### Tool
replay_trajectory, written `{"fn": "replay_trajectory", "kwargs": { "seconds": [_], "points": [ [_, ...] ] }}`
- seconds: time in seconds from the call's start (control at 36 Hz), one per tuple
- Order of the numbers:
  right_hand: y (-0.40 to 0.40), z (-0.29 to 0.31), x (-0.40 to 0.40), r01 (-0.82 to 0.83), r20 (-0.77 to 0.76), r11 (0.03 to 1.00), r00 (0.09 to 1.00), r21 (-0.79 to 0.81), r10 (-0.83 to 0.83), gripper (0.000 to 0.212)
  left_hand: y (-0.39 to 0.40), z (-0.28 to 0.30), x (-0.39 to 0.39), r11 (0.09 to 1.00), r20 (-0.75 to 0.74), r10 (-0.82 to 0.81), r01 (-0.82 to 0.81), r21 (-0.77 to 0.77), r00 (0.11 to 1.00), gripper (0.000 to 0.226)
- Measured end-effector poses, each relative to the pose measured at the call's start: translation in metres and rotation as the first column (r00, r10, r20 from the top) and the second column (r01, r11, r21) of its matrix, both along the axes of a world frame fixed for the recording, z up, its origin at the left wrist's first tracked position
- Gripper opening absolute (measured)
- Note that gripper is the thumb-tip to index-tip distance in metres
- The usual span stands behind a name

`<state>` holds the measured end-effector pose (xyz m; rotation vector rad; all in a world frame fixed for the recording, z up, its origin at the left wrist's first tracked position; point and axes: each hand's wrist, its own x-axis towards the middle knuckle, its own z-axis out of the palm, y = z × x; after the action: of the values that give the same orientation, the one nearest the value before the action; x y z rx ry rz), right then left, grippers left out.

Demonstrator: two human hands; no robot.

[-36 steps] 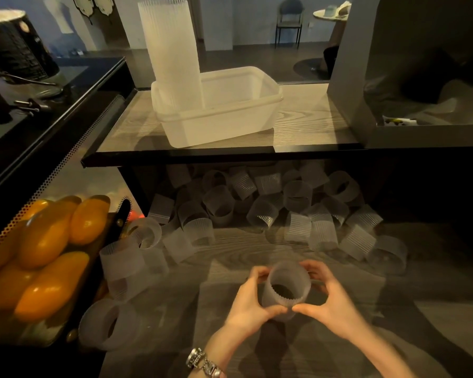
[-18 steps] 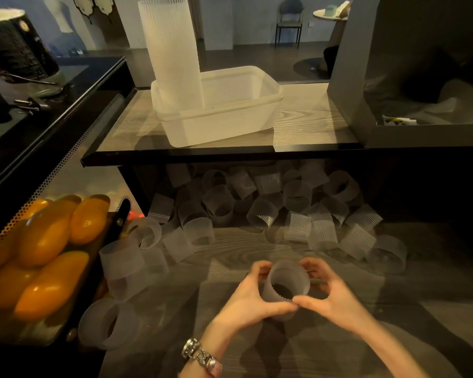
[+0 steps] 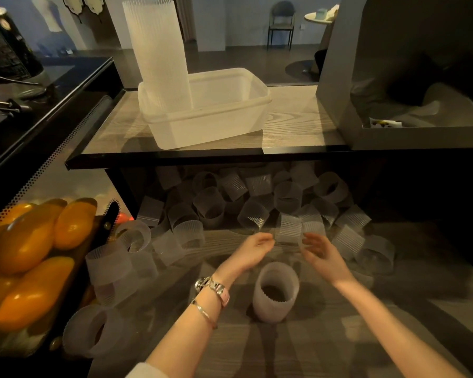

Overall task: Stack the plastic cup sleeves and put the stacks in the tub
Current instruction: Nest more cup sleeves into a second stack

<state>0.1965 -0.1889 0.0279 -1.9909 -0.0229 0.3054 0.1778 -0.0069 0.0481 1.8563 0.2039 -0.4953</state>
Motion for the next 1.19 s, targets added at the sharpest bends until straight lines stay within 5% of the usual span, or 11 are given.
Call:
{"fn": "replay_trajectory", "kwargs": {
  "seconds": [0.28,0.47,0.61,0.81,0.92,1.03,1.19],
  "points": [
    [0.023,-0.006,0.024,0.297,-0.392,0.945,0.893,0.136,-0.224,0.059,-0.019,-0.007,0.029,0.993,-0.014,-0.070,0.071,0.096,0.997,0.056],
    [0.035,-0.003,0.036,0.603,-0.717,0.733,0.657,0.314,-0.233,0.012,-0.030,-0.009,0.046,0.867,0.131,-0.327,0.242,0.436,0.936,0.060],
    [0.035,-0.011,0.042,0.666,-0.772,0.633,0.614,0.395,-0.164,0.040,-0.030,-0.011,0.055,0.763,0.098,-0.427,0.300,0.573,0.899,0.060],
    [0.035,-0.020,0.035,0.664,-0.764,0.569,0.639,0.486,-0.094,0.034,-0.021,-0.021,0.051,0.729,0.065,-0.370,0.247,0.638,0.927,0.067],
    [0.036,-0.019,0.030,0.543,-0.710,0.685,0.702,0.485,-0.054,0.028,-0.013,-0.031,0.045,0.831,0.083,-0.240,0.160,0.533,0.967,0.072],
    [0.039,-0.022,0.027,0.284,-0.551,0.933,0.826,0.223,-0.120,0.027,-0.005,-0.042,0.038,0.890,0.113,-0.114,0.051,0.453,0.987,0.065],
    [0.038,-0.037,0.017,0.061,-0.392,0.998,0.918,0.015,-0.051,0.032,0.009,-0.061,0.019,0.969,0.053,0.034,-0.046,0.242,0.998,0.068]
  ]
}}
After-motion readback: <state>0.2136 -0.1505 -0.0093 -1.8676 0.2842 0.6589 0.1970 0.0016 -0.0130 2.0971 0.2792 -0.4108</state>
